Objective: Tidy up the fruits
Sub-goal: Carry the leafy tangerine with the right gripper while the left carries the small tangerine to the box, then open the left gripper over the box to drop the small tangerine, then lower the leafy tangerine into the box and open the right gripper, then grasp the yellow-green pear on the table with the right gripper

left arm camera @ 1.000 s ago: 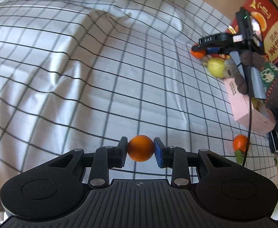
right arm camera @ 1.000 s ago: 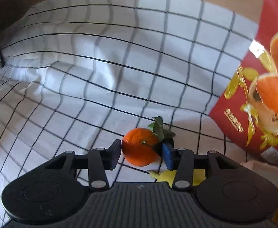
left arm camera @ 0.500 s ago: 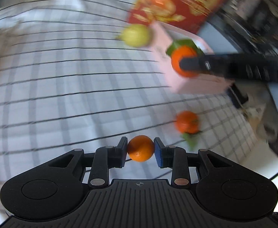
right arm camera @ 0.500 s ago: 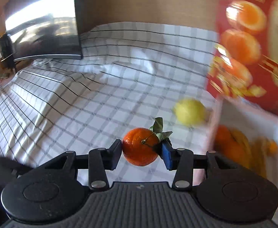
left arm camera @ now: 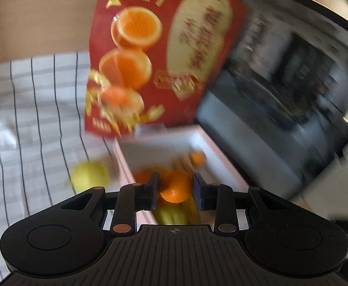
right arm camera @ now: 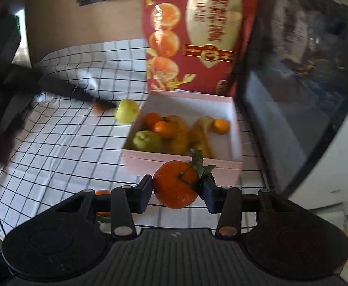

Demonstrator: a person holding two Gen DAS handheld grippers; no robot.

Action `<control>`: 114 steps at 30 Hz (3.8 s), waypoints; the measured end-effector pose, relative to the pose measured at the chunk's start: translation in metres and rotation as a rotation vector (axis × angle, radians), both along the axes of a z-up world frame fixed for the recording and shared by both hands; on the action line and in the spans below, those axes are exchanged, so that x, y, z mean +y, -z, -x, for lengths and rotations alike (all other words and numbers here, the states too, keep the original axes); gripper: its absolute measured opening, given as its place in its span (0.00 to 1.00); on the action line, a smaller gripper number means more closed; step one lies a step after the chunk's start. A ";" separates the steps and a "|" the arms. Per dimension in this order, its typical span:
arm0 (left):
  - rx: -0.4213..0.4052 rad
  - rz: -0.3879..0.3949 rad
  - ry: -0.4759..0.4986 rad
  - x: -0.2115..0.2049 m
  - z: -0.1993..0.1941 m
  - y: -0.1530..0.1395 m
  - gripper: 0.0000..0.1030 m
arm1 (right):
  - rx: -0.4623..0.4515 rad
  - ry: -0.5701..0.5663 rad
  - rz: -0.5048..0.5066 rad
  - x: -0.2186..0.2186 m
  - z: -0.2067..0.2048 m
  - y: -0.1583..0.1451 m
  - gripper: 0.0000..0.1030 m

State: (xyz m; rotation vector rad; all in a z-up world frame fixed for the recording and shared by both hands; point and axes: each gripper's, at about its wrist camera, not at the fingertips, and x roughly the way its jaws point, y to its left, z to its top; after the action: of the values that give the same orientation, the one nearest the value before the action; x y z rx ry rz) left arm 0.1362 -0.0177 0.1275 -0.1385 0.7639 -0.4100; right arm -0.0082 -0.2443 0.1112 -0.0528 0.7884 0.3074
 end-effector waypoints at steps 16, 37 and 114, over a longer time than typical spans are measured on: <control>0.029 0.033 -0.251 0.010 -0.024 0.018 0.34 | -0.022 -0.138 -0.102 -0.039 -0.042 0.020 0.37; 0.191 -0.090 0.003 -0.052 0.104 0.068 0.34 | 0.082 -0.299 0.074 -0.033 -0.015 0.081 0.62; 0.214 0.086 -0.426 0.187 0.177 0.083 0.34 | 0.139 -0.492 0.275 0.240 -0.206 0.072 0.60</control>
State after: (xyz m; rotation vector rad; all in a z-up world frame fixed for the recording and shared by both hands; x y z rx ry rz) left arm -0.0406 0.1693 0.0440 -0.4229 0.9014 -0.0218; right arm 0.1976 -0.0045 0.0391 -0.4929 0.9479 0.6710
